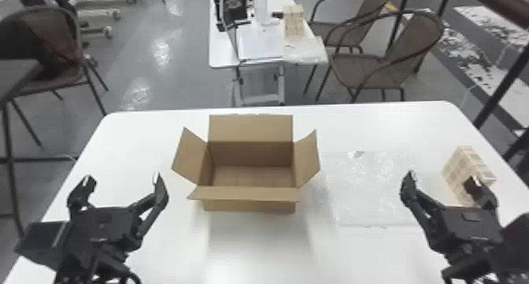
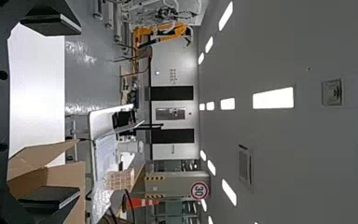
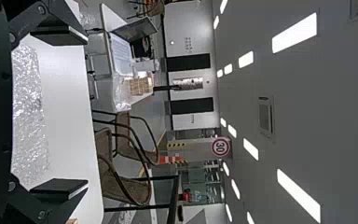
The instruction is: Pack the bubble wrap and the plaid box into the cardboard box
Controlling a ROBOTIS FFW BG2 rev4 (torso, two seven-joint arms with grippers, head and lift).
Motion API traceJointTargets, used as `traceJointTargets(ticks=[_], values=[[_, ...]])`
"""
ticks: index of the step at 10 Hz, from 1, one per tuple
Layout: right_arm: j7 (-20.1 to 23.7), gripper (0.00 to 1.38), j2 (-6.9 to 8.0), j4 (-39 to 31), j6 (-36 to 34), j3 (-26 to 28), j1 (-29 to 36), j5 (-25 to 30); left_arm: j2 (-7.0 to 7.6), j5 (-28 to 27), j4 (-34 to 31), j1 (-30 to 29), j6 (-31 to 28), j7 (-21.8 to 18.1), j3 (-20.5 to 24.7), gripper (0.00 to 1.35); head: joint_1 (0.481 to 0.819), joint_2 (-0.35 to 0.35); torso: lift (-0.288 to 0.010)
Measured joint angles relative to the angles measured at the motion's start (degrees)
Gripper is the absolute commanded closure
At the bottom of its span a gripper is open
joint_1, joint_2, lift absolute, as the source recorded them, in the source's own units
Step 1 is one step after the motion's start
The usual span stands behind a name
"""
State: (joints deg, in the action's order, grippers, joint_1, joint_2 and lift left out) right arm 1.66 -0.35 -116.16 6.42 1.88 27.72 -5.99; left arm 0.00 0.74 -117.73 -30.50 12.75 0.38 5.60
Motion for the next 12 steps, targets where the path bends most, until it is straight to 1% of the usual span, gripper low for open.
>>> traceJointTargets(ticks=[1,2,3,4,5,6,7,8,9,10,11,12], values=[[0.0,0.21,0.0,0.0,0.0,0.0,0.0,-0.1,0.0,2.1,-0.1,1.2,-2.6,-2.1,0.5,0.09,0.695,0.046,-0.1],[0.0,0.21,0.0,0.1,0.0,0.0,0.0,-0.2,0.0,4.7,-0.9,3.2,-6.8,-4.5,1.8,0.09,0.695,0.049,-0.1],[0.0,0.23,0.0,0.1,0.0,-0.1,0.0,-0.2,0.0,7.0,-3.0,5.4,-14.0,-5.9,3.8,0.09,0.695,0.063,-0.1],[0.0,0.24,0.0,0.2,0.0,-0.1,-0.1,-0.2,0.0,8.8,-5.7,8.7,-24.4,-10.1,6.8,0.1,0.695,0.068,-0.1],[0.0,0.25,0.0,0.3,0.0,-0.3,-0.3,-0.2,0.0,10.1,-7.3,13.2,-36.2,-17.4,10.8,0.09,0.695,0.073,-0.1],[0.0,0.25,-0.06,0.7,0.0,-0.8,-0.8,-0.2,0.01,10.0,-7.6,17.5,-46.3,-24.2,14.6,0.09,0.695,0.082,-0.1],[0.0,0.25,-0.14,1.1,0.0,-1.3,-1.2,-0.3,0.71,10.1,-7.2,20.3,-52.2,-26.1,16.3,0.1,0.695,0.098,-0.1],[0.0,0.25,-0.17,1.3,0.0,-1.6,-1.4,-0.3,2.17,13.7,-5.4,22.0,-55.5,-26.1,16.7,0.14,0.695,0.096,-0.1],[0.0,0.25,-0.18,1.4,-0.2,-1.7,-1.5,-0.3,3.89,19.0,-3.2,23.6,-58.7,-26.1,16.8,0.2,0.695,0.09,-0.1],[0.0,0.24,-0.18,1.5,-0.3,-2.0,-1.7,-0.3,5.64,22.5,-1.7,25.1,-61.9,-26.2,16.5,0.2,0.695,0.078,-0.1],[0.0,0.25,-0.19,1.7,-0.4,-2.3,-1.9,-0.3,6.93,25.0,-0.3,26.9,-65.1,-26.3,16.0,0.19,0.695,0.068,-0.1],[0.0,0.24,-0.32,1.9,-0.5,-2.6,-2.1,-0.3,7.67,28.3,2.0,28.4,-67.0,-26.4,14.9,0.18,0.695,0.048,-0.1]])
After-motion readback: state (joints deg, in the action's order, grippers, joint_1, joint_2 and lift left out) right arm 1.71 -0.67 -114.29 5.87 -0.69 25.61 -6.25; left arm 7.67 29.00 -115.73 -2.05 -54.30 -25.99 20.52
